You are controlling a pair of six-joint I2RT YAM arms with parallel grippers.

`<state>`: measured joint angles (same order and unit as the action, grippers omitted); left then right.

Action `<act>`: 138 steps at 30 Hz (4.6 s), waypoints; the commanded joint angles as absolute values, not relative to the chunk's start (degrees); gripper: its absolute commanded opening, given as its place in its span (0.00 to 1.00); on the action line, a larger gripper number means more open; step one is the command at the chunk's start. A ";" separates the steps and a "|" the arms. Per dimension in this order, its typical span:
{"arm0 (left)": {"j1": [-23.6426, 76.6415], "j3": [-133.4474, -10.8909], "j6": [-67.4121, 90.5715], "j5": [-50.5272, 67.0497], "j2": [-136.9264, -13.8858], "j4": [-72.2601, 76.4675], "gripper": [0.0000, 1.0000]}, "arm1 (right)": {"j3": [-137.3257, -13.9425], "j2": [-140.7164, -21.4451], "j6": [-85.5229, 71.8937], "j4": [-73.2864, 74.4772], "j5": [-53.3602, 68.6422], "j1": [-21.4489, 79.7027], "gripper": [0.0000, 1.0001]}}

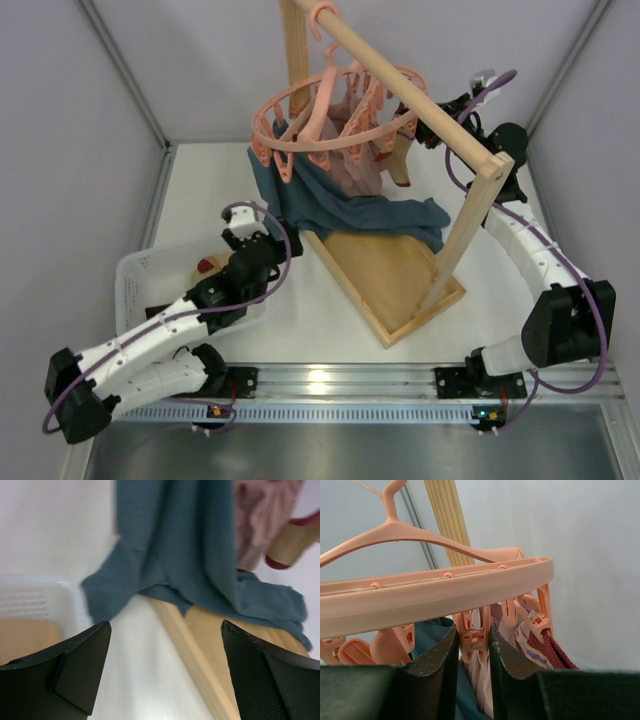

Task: Remove the socks clipped to the hanger

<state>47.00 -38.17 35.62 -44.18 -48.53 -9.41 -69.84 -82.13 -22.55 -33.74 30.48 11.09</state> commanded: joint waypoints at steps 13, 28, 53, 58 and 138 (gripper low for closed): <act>48.70 -61.86 28.12 -20.92 -96.49 37.88 0.86 | -73.22 -76.20 -11.16 -13.36 20.31 13.18 0.53; 39.90 -63.81 31.91 -2.74 -103.71 42.19 0.86 | -69.34 -84.80 -20.04 -21.79 18.63 6.51 0.55; 36.04 -65.74 31.38 13.36 -106.08 42.19 0.89 | -69.96 -99.67 -29.09 -40.96 35.68 6.59 0.00; 35.95 -66.62 29.88 12.84 -106.87 42.19 0.90 | -70.40 -99.40 -31.28 -41.75 38.30 6.50 0.00; 38.32 -76.11 35.33 14.68 -112.68 42.19 0.06 | -80.60 -94.93 -36.93 -43.98 44.67 7.47 0.40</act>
